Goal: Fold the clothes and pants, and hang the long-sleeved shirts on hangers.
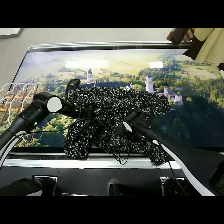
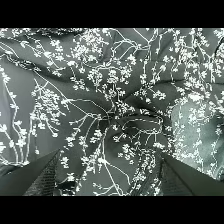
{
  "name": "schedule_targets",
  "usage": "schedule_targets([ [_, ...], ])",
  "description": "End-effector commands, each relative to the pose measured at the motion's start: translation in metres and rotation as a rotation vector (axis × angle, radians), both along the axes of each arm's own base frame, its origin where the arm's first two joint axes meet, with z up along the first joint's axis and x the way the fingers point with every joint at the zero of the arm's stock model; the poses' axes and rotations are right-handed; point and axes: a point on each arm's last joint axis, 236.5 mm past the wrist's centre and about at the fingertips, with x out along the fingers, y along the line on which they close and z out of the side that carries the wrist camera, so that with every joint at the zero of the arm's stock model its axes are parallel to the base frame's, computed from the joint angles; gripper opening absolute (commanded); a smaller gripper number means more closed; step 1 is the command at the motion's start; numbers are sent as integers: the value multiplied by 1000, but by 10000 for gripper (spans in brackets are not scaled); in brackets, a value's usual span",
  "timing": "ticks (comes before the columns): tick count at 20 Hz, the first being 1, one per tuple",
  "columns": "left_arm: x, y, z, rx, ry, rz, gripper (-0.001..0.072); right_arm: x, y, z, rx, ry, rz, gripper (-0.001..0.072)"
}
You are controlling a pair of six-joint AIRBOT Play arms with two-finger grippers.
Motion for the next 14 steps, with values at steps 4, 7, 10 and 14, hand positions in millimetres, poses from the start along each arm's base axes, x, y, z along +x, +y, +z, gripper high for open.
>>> schedule_targets([
  [4, -39, -50, -34, 25, 87, -128, 684, -7, -8, 28, 5, -18, -3, 33],
  [7, -59, -68, -55, 46, 152, -129, 684, -9, -10, 30, -1, -11, -4, 33],
  [10, -71, -77, -67, 68, 175, -165, 684, -11, -12, 31, -6, -5, -5, 81],
  [14, -70, -77, -73, 74, 181, -165, 685, -11, -11, 31, -5, -5, -6, 234],
])
